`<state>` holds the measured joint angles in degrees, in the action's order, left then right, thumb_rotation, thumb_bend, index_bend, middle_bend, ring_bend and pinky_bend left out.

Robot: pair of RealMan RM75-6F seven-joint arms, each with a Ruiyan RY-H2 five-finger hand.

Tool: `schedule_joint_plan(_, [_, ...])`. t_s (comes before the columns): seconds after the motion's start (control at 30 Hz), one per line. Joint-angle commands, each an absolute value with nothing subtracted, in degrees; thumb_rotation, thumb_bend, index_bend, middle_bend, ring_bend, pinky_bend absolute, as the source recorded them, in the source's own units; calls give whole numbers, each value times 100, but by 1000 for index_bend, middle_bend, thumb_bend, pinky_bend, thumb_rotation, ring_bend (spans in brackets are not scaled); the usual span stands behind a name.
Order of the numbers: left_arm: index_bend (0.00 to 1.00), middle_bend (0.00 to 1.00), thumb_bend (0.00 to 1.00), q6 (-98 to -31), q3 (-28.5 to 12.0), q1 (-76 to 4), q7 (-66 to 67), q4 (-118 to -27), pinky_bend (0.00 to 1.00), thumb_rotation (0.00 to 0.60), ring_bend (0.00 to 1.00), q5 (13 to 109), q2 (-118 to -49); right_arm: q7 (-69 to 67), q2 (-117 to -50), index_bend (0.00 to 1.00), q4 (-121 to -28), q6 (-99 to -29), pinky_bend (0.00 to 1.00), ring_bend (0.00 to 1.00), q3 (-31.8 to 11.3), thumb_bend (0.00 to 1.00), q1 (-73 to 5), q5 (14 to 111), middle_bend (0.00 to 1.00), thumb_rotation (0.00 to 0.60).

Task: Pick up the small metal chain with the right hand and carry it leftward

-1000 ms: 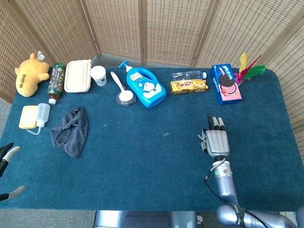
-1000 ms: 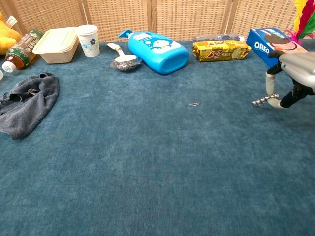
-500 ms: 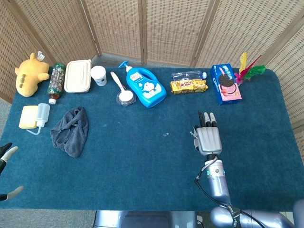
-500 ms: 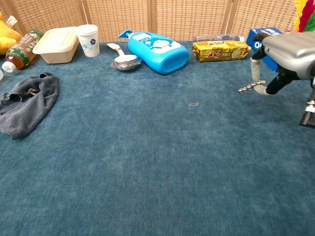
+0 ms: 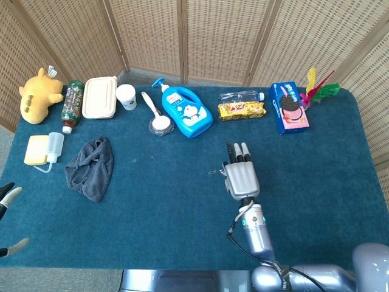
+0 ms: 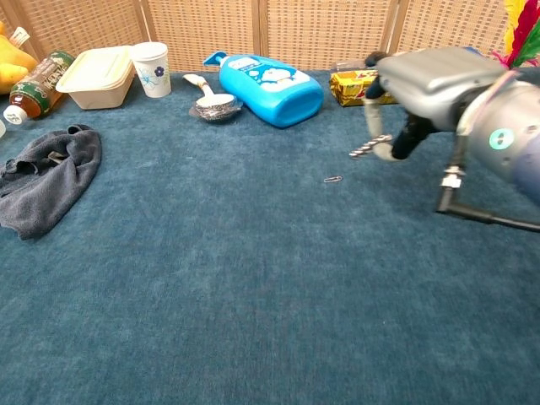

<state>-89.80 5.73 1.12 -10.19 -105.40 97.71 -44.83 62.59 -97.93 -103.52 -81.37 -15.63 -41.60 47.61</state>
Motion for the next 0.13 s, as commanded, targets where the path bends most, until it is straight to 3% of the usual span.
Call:
schedule_joint_plan(0.03, [0,0,201,-8959,569,103,-1038,-10530,70,600,0,9752,-4482,6330,-9958,586,-10251,-8135,0,0,-1621,515,-4275,4672,0,600])
schedule_joint_plan(0.13, [0,0,200,-8938,565,89,-1065,-10520,70,600,0,9739,-4477,6364,-10053,586,-10150,-8140,0,0,-1639,514,-4344,4612,0,600])
